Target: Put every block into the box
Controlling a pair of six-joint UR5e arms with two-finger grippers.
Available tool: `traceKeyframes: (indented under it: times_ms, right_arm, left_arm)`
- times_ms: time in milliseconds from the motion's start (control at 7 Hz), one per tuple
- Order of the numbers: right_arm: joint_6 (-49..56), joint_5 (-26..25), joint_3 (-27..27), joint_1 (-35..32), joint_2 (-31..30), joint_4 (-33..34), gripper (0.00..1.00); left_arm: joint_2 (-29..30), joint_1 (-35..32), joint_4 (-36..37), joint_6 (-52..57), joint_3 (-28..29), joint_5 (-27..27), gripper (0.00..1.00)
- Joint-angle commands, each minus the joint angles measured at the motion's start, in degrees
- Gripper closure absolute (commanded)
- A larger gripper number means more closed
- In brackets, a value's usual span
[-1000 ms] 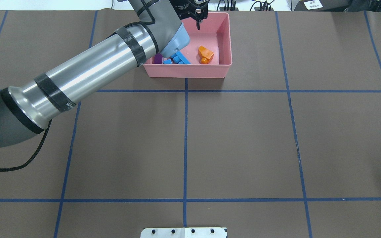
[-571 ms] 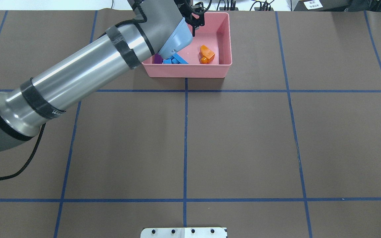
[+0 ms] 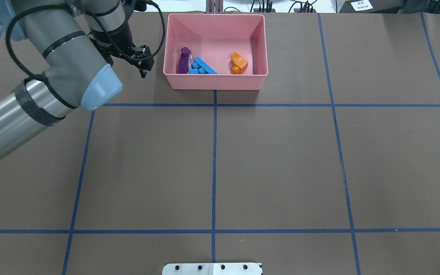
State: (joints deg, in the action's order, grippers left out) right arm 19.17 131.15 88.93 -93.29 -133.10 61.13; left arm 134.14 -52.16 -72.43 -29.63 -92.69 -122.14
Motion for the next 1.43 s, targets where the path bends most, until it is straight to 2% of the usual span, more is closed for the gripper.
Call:
traceKeyframes:
  times_ms: [0, 143, 429, 571, 1000, 1143, 1286]
  right_arm:
    - [-0.71, 0.07, -8.38, -0.31, 0.73, -8.18, 0.01]
    - [-1.85, 0.16, -8.51, -0.31, 1.00, -8.74, 0.06]
    - [-1.95, 0.25, -8.16, -0.31, 1.88, -8.57, 0.90]
    - [-1.94, 0.16, -7.99, -0.31, 2.23, -8.57, 1.00]
    - [-1.95, 0.16, -7.55, -0.49, 6.69, -8.40, 1.00]
    - [-1.94, 0.51, -7.37, -1.45, 9.76, -7.79, 1.00]
    - [-2.12, 0.51, -7.54, -1.72, 13.88, -6.74, 1.00]
  left_arm:
    - [-3.01, -0.40, 1.50, 1.94, -4.24, 0.06, 0.00]
    - [-3.01, -0.40, 2.03, 1.94, -4.95, 0.06, 0.00]
    - [-3.10, -0.40, 2.12, 1.68, -5.57, 0.06, 0.00]
    - [-3.10, -0.40, 2.12, 1.33, -5.92, 0.06, 0.00]
    - [-3.10, -0.31, 2.21, 1.24, -6.36, -0.03, 0.00]
    - [-4.57, -0.31, 2.64, 0.63, -7.32, 0.14, 0.00]
    - [-8.68, -0.40, 2.82, 0.28, -10.63, 0.49, 0.00]
